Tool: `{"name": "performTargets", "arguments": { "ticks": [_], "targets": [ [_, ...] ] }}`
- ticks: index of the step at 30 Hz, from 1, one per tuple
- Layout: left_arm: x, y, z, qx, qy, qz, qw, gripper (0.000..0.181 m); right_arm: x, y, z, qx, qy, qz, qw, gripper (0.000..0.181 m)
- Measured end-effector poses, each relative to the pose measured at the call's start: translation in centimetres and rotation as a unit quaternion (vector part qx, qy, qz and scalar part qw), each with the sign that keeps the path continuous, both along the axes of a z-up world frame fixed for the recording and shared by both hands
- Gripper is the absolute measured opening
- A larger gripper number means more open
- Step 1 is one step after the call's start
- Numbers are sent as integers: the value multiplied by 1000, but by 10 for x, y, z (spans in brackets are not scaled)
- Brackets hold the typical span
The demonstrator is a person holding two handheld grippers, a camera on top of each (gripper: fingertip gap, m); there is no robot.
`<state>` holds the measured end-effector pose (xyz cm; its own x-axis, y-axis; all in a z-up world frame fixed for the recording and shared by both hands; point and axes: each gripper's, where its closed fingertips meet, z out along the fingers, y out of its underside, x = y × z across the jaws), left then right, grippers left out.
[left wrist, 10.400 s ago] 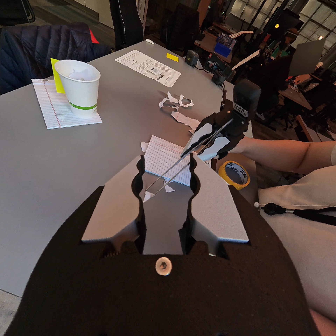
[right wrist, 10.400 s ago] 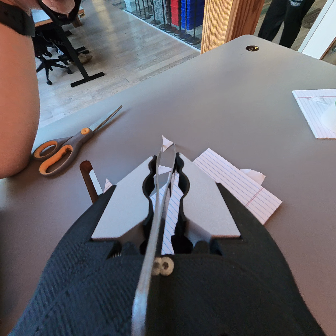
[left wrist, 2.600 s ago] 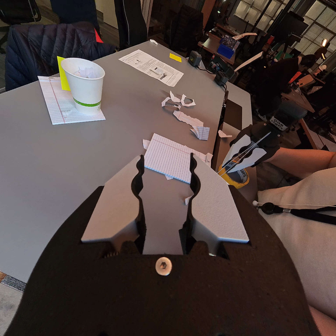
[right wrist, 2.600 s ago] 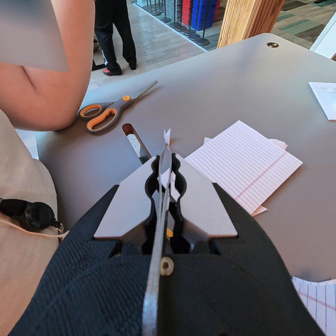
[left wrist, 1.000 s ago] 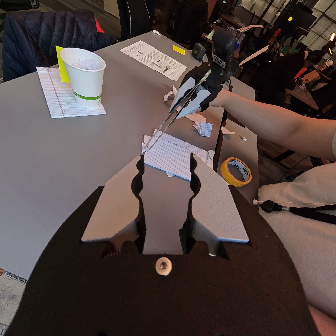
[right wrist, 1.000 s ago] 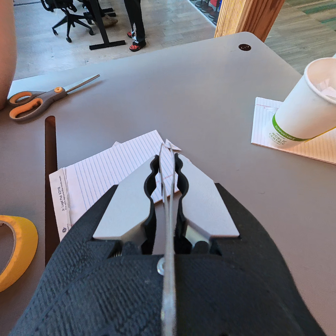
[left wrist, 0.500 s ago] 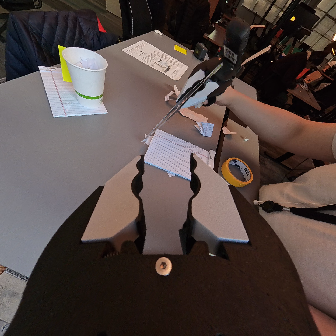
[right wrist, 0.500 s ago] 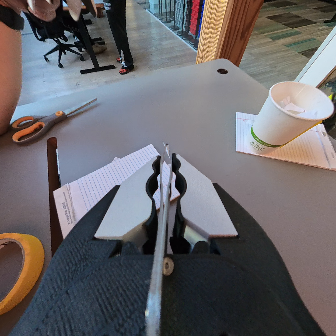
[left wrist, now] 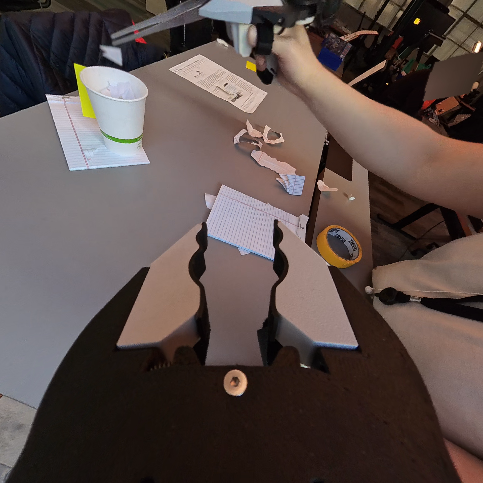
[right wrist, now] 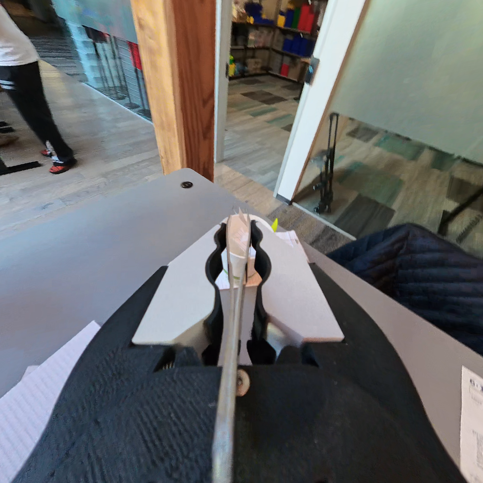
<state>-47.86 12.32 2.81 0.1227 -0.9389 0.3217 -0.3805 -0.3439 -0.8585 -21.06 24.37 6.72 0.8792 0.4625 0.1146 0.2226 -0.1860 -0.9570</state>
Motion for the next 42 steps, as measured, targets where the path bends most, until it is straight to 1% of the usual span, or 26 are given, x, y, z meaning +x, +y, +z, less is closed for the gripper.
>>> {"name": "performTargets", "arguments": {
  "ticks": [2,3,5,7,8,9,11,14,18,21,25,28,30,32,35,37,39,42],
  "targets": [
    [-1,-2,1,2,-1,-2,1000,49,9,11,-13,-24,2,-32,999,19],
    [-2,-2,1,3,-1,-2,1000,49,9,11,-14,-19,8,-32,999,19],
    [-5,-1,3,5,-5,2,1000,49,7,2,-5,6,25,-28,999,20],
    [-11,2,6,5,-15,9,1000,49,0,-17,5,36,27,-16,999,20],
    [-14,4,8,5,-22,14,1000,49,-9,-32,8,51,23,6,998,19],
    [-17,6,10,4,-29,20,999,49,-19,-49,10,61,19,33,997,18],
    [-22,11,12,0,-43,30,999,49,-35,-82,6,65,23,61,996,17],
    [-26,17,15,-6,-59,43,997,49,-66,-136,-15,31,22,127,991,18],
    [-25,16,24,-4,-78,50,996,50,-97,-195,-51,-33,45,164,985,19],
    [-23,12,30,13,-77,48,996,50,-115,-228,-81,-79,40,185,979,20],
    [-18,7,34,29,-74,42,996,52,-129,-258,-115,-129,-7,194,973,20],
    [-12,7,28,25,-62,35,997,52,-134,-266,-135,-146,-63,198,967,20],
    [-10,7,25,22,-54,34,998,52,-138,-261,-136,-133,-77,194,969,20],
    [-9,7,24,22,-51,32,998,52,-142,-253,-137,-140,-80,187,969,20],
    [-8,6,25,23,-52,29,998,52,-143,-239,-134,-134,-108,167,971,20],
    [-8,5,24,24,-52,27,998,52,-144,-238,-133,-137,-127,162,969,20],
    [-7,6,24,22,-51,26,998,52,-141,-240,-127,-137,-127,158,970,19],
    [-4,5,20,15,-46,21,999,52,-123,-249,-112,-121,-113,140,976,19]
  ]
}}
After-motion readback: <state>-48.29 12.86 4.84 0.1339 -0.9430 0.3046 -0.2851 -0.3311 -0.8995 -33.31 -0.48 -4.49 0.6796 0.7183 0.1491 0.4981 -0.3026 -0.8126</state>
